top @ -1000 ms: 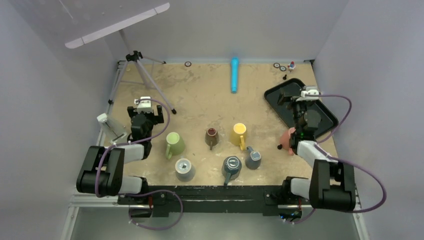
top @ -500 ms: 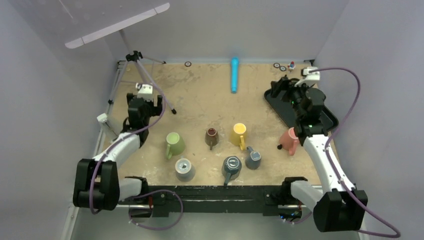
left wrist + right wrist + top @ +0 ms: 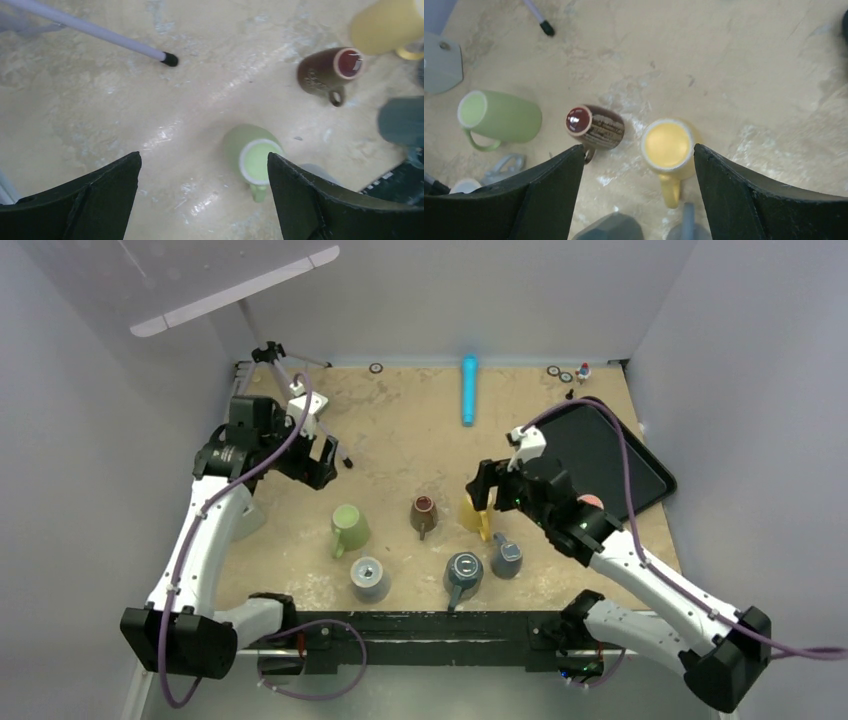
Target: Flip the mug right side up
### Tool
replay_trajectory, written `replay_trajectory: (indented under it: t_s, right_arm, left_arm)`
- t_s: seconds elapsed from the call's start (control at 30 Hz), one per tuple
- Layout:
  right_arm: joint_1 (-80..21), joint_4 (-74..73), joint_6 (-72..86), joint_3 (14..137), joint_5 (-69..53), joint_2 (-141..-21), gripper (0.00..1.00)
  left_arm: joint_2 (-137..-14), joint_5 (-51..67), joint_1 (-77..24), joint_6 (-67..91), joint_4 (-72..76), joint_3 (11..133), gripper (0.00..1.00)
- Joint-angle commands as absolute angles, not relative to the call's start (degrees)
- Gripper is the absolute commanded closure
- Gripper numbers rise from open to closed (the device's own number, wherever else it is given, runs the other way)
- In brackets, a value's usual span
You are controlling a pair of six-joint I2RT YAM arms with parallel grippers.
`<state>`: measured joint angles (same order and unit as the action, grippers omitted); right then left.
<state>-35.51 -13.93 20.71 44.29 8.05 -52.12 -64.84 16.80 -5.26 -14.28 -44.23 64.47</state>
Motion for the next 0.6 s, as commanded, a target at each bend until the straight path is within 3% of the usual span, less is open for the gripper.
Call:
replay_trajectory:
  t_s: [0.0, 0.13, 0.43, 0.57]
  right_arm:
    - [-43.52, -20.0, 30.79, 42.81, 19.23, -55.79, 0.18]
    - [-49.0, -22.06, 35.87, 42.12, 23.77, -60.62, 0.25]
    - [-49.19, -17.21, 40.48, 41.16, 27.33, -69.8, 0.36]
    - [-49.12, -14.26, 39.69, 40.17, 27.46, -72.53, 0.49]
  left_arm:
    - [-67.17, 30.17, -4.99, -16.48, -62.2, 75.08, 0.0]
    - [-67.29, 29.42, -5.01, -12.54, -61.22, 77.69, 0.0]
    - [-67.04, 28.1, -5.02, -10.38, -60.23, 77.18, 0.02]
    - [-66.8, 27.58, -5.01, -10.31, -59.95, 77.02, 0.04]
